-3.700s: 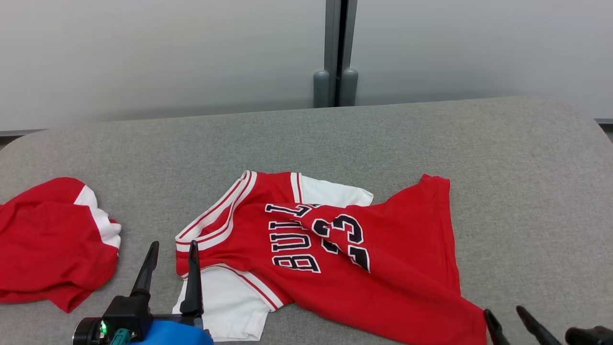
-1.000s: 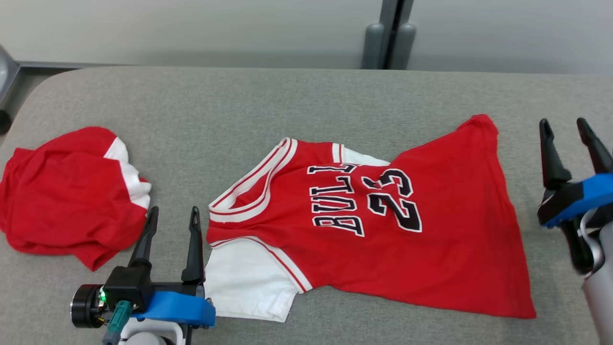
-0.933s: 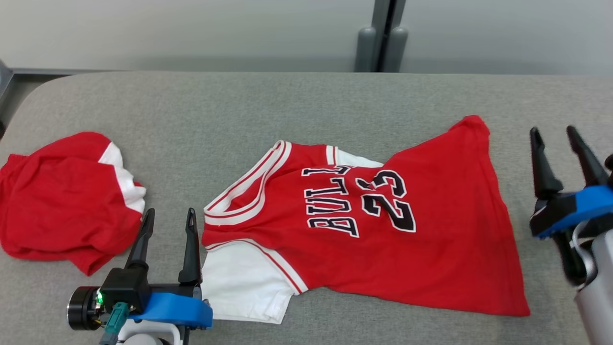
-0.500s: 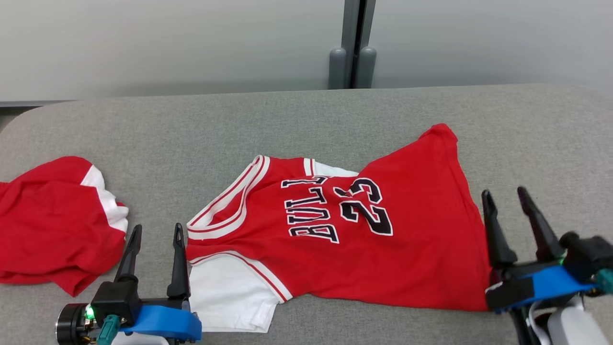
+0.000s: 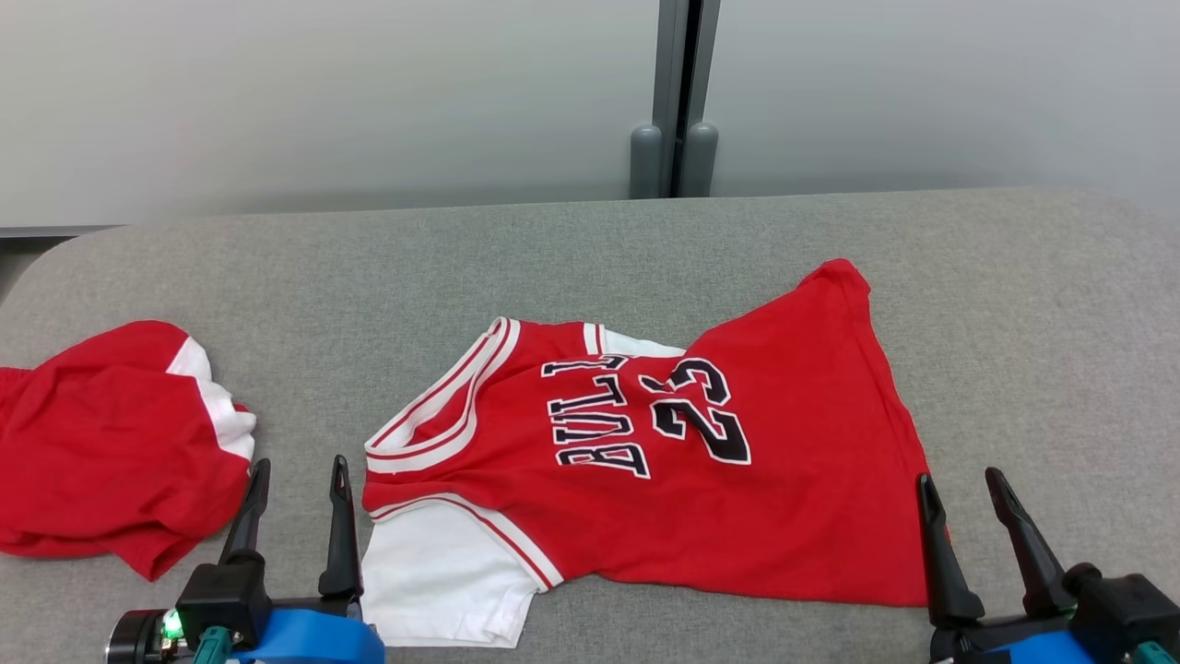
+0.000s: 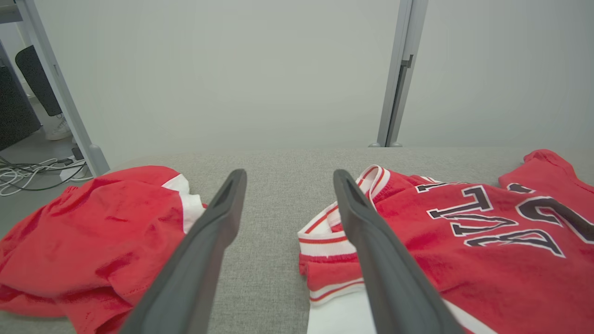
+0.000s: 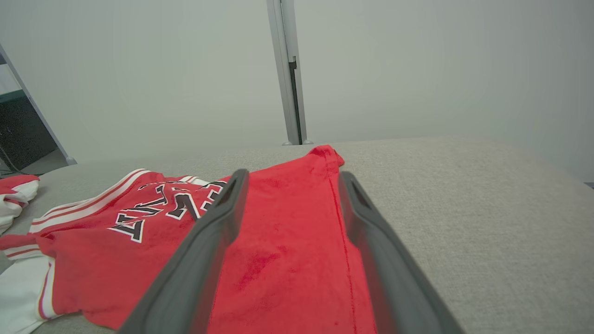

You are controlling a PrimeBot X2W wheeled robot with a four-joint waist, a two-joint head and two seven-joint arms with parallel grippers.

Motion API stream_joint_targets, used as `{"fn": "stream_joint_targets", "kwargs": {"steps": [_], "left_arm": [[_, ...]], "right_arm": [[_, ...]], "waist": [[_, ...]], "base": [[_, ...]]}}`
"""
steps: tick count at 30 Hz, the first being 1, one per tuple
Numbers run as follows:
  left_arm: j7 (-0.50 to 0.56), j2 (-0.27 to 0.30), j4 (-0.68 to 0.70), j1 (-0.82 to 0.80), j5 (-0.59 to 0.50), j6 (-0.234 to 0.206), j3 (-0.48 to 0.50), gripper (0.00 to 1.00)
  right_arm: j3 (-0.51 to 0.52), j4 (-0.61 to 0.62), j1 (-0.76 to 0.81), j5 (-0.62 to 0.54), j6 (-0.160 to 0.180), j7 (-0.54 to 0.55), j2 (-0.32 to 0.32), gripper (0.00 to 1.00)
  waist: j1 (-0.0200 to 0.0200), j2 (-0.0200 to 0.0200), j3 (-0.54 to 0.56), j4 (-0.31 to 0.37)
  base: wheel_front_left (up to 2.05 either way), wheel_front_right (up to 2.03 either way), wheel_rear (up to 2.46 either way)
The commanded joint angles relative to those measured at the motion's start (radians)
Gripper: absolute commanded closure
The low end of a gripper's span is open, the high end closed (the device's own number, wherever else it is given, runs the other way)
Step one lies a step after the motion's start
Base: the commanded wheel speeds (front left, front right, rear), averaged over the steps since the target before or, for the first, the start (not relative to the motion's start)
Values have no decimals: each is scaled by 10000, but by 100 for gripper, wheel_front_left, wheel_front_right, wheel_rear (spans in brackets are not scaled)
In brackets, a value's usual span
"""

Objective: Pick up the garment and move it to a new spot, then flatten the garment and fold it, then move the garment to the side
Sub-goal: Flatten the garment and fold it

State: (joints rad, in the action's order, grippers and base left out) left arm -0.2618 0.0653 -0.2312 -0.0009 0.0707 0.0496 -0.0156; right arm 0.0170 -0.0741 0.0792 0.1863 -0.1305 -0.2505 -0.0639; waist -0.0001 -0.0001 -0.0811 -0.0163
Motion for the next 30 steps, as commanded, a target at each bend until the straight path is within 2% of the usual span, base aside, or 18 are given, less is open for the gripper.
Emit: {"fn": "stream_joint_targets", "kwargs": {"steps": [1,9,30], "left_arm": [[-47,24,-10,77,-19,-2,9,0],[-47,3,-115,184,-104,-66,-71,0],[-47,-4,-28,357,-135,-214,-126,0]], "right_arm": [[31,113,172,-70,-5,15,54,0],[10,385,671,-250,-5,263,133,0],[-10,428,796,-279,-3,499,139,0]], "waist": [[1,1,15,-12],[1,1,151,-80],[1,1,335,-57]], "base": [[0,0,0],[0,0,0],[0,0,0]]}}
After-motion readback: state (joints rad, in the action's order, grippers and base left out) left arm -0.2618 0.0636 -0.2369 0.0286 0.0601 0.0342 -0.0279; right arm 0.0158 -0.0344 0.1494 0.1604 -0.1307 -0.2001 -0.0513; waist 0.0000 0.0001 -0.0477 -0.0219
